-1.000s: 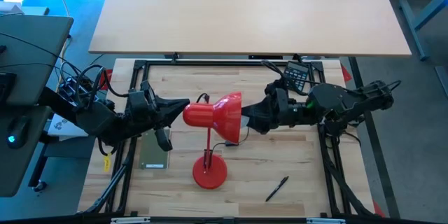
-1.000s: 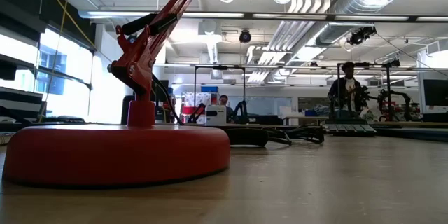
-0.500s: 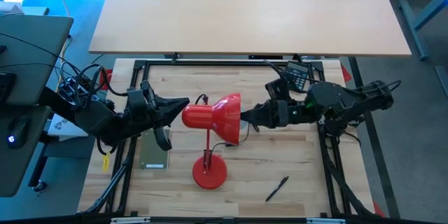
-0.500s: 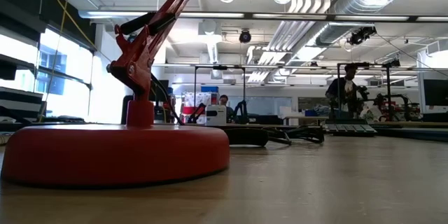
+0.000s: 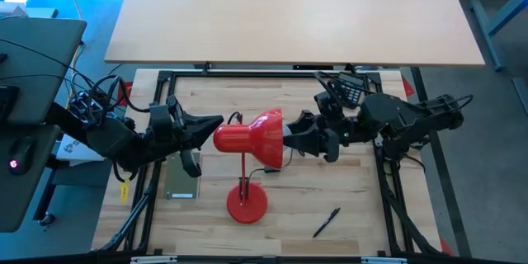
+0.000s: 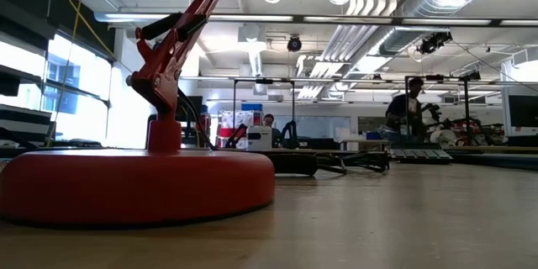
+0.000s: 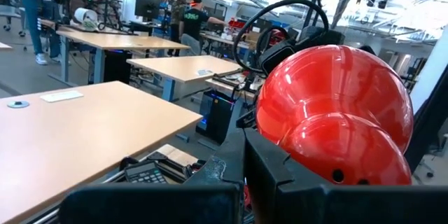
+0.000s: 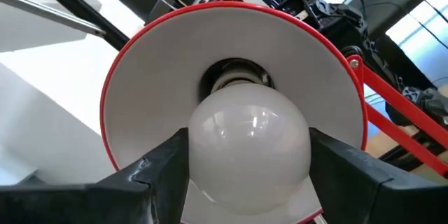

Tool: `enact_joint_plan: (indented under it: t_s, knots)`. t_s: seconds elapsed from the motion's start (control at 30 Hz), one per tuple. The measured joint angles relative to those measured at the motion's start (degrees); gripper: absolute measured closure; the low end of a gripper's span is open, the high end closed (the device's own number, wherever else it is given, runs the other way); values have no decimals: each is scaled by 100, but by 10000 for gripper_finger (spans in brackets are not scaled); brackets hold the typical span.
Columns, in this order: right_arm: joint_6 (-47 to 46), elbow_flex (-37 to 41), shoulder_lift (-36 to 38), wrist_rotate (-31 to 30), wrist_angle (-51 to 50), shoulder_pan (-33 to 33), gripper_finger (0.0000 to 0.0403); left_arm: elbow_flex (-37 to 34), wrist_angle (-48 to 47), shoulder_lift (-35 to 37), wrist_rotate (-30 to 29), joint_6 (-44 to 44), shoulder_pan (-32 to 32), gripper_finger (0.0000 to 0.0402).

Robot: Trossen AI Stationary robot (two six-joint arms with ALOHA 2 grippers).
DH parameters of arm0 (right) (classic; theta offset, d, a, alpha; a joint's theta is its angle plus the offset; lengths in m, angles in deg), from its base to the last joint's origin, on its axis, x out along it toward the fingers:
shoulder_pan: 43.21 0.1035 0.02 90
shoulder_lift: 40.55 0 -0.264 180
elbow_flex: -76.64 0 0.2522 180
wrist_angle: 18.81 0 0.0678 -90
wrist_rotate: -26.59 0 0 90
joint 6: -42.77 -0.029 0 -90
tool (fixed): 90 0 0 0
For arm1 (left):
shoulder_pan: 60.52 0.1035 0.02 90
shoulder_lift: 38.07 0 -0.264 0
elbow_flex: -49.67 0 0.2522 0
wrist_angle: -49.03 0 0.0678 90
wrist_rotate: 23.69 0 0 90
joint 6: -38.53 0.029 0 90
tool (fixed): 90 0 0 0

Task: Screw lightbulb
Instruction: Insert the white lightbulb into the red lamp

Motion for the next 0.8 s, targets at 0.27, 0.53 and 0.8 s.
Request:
enact_joint_plan:
  t_s: [0.27,0.53,0.8]
  knots:
    - [-211,0,0,-2,4,-2,160,0,-4,0,4,32,0,402]
    - [-3334,0,0,0,9,43,160,-2,-32,0,13,455,0,401]
    - [-5366,7,-11,-367,225,277,160,-2,-61,0,10,1189,0,401]
